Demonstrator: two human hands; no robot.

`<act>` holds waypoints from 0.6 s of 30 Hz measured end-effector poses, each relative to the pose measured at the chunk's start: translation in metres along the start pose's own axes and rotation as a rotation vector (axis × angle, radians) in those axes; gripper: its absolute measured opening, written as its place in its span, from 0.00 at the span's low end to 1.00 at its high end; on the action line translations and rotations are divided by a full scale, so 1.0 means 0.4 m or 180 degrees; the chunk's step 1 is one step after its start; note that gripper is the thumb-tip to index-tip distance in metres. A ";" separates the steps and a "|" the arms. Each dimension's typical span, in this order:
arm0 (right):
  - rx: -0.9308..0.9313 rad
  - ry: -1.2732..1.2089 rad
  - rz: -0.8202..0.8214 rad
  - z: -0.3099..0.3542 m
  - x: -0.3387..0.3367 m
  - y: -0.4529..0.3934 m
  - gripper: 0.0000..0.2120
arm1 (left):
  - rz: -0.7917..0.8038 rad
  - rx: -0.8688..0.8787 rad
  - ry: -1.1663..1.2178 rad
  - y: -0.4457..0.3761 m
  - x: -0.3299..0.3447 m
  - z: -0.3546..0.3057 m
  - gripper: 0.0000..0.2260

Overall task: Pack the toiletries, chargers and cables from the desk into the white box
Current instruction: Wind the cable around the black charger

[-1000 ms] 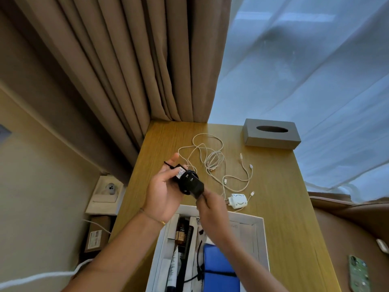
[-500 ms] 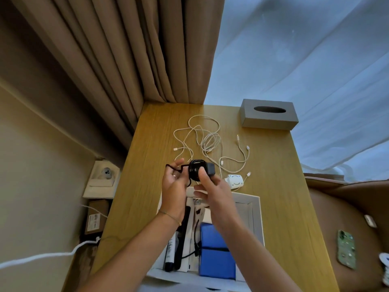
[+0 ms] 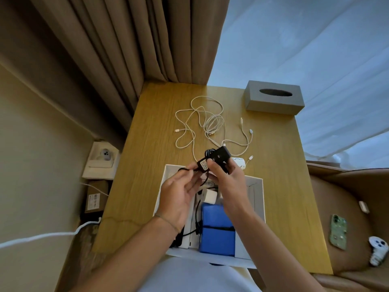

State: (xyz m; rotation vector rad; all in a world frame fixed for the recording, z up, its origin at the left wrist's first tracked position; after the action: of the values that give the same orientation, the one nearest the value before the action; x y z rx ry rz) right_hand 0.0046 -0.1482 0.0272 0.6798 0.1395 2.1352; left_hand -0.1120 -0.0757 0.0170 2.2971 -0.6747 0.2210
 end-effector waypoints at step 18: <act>0.0144 0.4275 0.0623 -0.211 0.005 0.019 0.23 | -0.0311 0.0750 -0.2418 0.010 -0.256 -0.035 0.13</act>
State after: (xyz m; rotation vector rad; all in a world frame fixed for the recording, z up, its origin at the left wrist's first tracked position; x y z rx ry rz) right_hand -0.0452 -0.1396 -0.0407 -0.8464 0.8464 2.4197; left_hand -0.2005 -0.0272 -0.0055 2.6225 -0.9322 -0.6879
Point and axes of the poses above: each hand's wrist, its own y-axis away from the middle knuckle, its own x-axis out of the palm, z = x × y, the point moved 7 cm from there along -y, towards the middle knuckle, and after that the axes turned 14 degrees about -y, right-handed, at the moved point
